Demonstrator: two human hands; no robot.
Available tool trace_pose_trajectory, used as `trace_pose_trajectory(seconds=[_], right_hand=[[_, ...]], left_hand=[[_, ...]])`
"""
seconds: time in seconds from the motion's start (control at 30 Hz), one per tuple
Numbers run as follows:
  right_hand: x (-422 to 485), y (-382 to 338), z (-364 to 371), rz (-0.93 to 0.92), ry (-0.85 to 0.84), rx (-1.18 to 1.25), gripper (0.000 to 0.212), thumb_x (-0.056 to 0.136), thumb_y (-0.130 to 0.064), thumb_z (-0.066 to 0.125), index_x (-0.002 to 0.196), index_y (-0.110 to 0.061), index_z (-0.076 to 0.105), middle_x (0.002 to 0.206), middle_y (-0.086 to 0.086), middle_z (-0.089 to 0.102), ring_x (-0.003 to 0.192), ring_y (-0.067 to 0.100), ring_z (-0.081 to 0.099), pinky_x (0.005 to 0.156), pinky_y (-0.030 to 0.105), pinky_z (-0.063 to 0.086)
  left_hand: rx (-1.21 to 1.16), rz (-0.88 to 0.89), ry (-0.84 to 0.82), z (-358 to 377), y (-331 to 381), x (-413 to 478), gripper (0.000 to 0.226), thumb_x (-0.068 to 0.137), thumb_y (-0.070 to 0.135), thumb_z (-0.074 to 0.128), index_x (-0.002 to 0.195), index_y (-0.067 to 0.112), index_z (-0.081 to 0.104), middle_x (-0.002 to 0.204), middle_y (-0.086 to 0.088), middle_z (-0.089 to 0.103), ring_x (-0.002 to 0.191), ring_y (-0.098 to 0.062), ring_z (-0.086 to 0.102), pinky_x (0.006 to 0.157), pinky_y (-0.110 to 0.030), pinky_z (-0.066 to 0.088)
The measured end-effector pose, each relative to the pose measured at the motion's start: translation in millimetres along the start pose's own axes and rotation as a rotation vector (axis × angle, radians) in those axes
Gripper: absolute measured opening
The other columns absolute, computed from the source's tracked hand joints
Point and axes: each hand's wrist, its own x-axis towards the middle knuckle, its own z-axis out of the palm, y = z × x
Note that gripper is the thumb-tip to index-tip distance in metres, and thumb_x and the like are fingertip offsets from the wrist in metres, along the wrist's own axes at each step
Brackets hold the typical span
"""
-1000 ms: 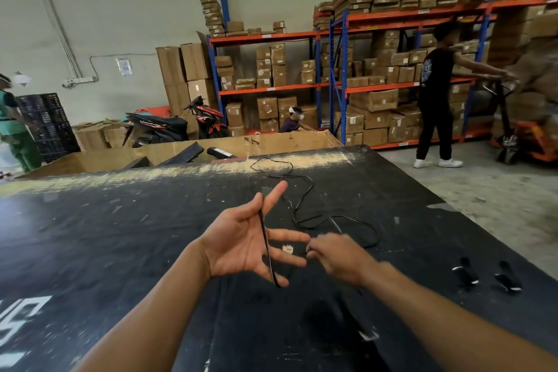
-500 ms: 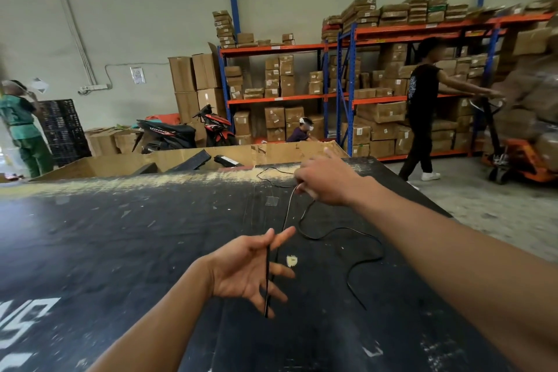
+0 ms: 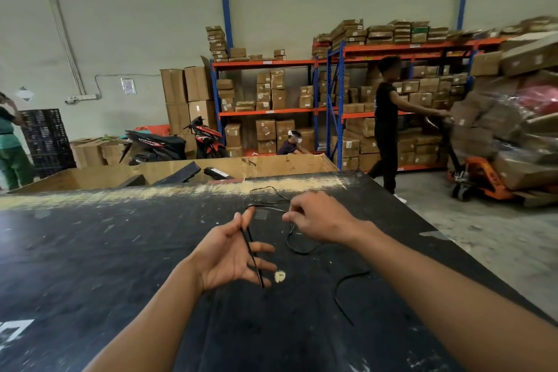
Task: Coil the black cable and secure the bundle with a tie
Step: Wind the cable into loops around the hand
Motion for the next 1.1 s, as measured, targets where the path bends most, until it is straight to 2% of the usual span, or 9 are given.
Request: trace_pose_trajectory(seconds=[0.07,0.2,0.37,0.53,0.67,0.73,0.97,1.03,1.1], right_hand=[[-11,-1,13,0.009,-0.061,0.056,0.024,0.094,-0.039,0.056,0.09,-0.019,0.069,0.083,-0.001,0.07,0.078,0.018,0.064,0.075,0.039,0.053],[-38,3,37,0.037,-0.154,0.258,0.02,0.095,-0.031,0.054,0.079,-0.022,0.061,0.074,0.005,0.071,0.066,0.018,0.069,0.066,0.034,0.054],[-62,3,61,0.064,-0.306,0.599,0.019,0.096,-0.021,0.052,0.082,-0.015,0.061,0.07,0.001,0.069,0.061,0.011,0.065,0.063,0.024,0.05],[-70,7,74,0.051,-0.391,0.559,0.021,0.099,-0.022,0.046,0.09,-0.014,0.063,0.085,0.005,0.072,0.063,-0.006,0.06,0.059,0.014,0.042],[-66,12,79,0.026,-0.417,0.53,0.024,0.099,-0.021,0.048,0.098,-0.008,0.067,0.104,0.016,0.074,0.096,0.017,0.069,0.094,0.036,0.05],[-63,13,79,-0.011,-0.434,0.475,0.023,0.098,-0.024,0.05,0.1,-0.011,0.069,0.109,0.011,0.073,0.106,0.02,0.066,0.102,0.038,0.047],[-45,20,70,-0.032,-0.448,0.216,0.017,0.09,-0.036,0.062,0.102,-0.027,0.068,0.1,-0.009,0.072,0.098,0.01,0.064,0.095,0.033,0.048],[-36,27,58,-0.051,-0.425,0.137,0.007,0.09,-0.038,0.06,0.088,-0.038,0.067,0.085,-0.014,0.07,0.086,0.007,0.065,0.084,0.027,0.048],[-26,36,44,-0.038,-0.379,0.027,0.01,0.089,-0.032,0.062,0.083,-0.037,0.069,0.089,-0.009,0.074,0.087,0.008,0.067,0.087,0.03,0.051]], left_hand=[[-0.036,0.063,-0.003,2,8,3,0.039,0.096,0.059,0.028,0.133,0.063,0.034,0.139,-0.037,0.039,0.114,-0.065,0.048,0.084,-0.077,0.042],[-0.092,0.156,-0.008,3,27,2,0.037,0.096,0.057,0.028,0.117,0.05,0.057,0.135,-0.038,0.042,0.111,-0.067,0.049,0.083,-0.08,0.039],[-0.127,0.217,-0.008,7,36,1,0.04,0.097,0.057,0.027,0.123,0.05,0.057,0.139,-0.041,0.035,0.113,-0.068,0.046,0.083,-0.077,0.042],[-0.13,0.234,-0.077,21,35,-1,0.04,0.095,0.056,0.032,0.13,0.051,0.051,0.142,-0.041,0.034,0.117,-0.068,0.042,0.088,-0.079,0.037],[-0.091,0.251,-0.141,37,33,-3,0.041,0.093,0.055,0.035,0.132,0.056,0.045,0.142,-0.039,0.037,0.119,-0.066,0.043,0.089,-0.079,0.036],[-0.077,0.237,-0.172,44,33,-5,0.041,0.095,0.057,0.031,0.133,0.055,0.046,0.141,-0.039,0.039,0.12,-0.065,0.044,0.088,-0.079,0.037],[0.034,0.015,-0.464,55,15,-18,0.043,0.096,0.058,0.029,0.139,0.059,0.032,0.151,-0.032,0.029,0.134,-0.061,0.026,0.098,-0.079,0.025],[0.052,-0.06,-0.55,57,5,-22,0.044,0.097,0.059,0.024,0.141,0.06,0.025,0.156,-0.031,0.019,0.137,-0.06,0.017,0.098,-0.077,0.023],[0.07,-0.132,-0.583,56,-2,-28,0.044,0.097,0.06,0.021,0.141,0.062,0.021,0.157,-0.03,0.016,0.139,-0.057,0.015,0.098,-0.075,0.027]])
